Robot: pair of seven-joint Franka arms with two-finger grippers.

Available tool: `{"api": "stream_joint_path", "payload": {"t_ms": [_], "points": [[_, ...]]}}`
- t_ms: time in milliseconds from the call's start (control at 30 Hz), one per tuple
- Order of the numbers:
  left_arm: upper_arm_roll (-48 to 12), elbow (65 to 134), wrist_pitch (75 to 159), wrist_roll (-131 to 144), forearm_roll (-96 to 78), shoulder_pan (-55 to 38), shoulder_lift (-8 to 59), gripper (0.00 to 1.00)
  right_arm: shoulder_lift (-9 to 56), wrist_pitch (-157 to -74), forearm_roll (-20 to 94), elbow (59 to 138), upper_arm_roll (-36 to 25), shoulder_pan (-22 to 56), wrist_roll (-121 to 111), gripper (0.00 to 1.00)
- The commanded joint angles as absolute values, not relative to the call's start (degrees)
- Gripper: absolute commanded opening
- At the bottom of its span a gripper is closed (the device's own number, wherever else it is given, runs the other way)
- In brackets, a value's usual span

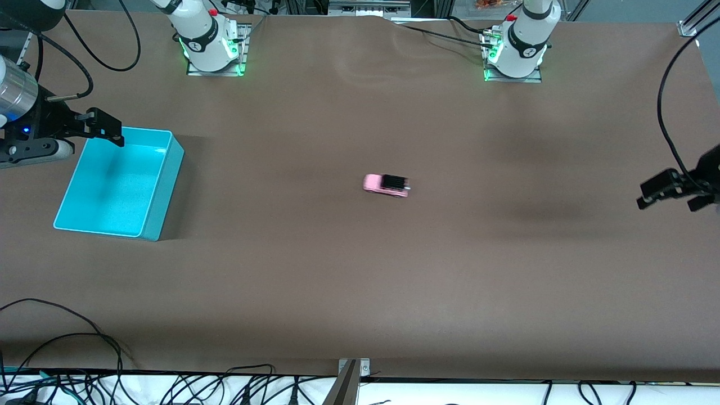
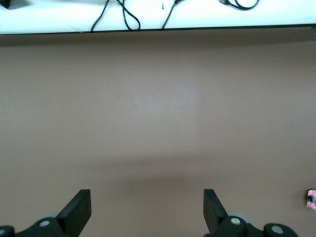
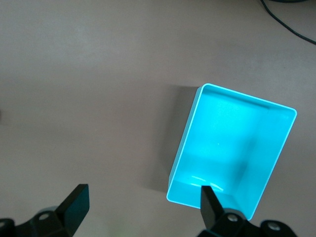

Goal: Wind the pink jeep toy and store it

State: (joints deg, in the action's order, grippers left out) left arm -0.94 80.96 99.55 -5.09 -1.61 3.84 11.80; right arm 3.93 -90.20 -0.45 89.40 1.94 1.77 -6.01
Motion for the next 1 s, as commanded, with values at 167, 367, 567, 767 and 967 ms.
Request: {"api": "stream_joint_path", "payload": {"t_ms": [167,367,567,767,967], "points": [[-1.4,87.8,97.8,-8.1,-3.3,7.2,7.8,1.0,4.3,-89.7,-1.0,88.2,1.8,1.6,-6.7,1.0],[-1.4,89.0,98.0,-10.3,-3.3,7.2,7.3,1.0,4.3,-89.7,-0.9,88.2,1.8,1.6,-6.1,1.0],[-1.4,89.0,98.0,-10.1,-3.3,7.3,7.3,1.0,4.3,-89.7,-0.3,88.2,1.6,1.4,-5.8,1.0],[-1.4,89.0,98.0,-9.7,-3.3,7.2,7.4,1.0,3.8,-89.6,-0.4,88.2,1.8,1.8,-4.4,1.0],[-1.4,89.0,98.0,-9.7,-3.3,7.2,7.4,1.0,4.2,-89.8,-0.4,88.2,1.6,1.5,-4.5,1.0]]}}
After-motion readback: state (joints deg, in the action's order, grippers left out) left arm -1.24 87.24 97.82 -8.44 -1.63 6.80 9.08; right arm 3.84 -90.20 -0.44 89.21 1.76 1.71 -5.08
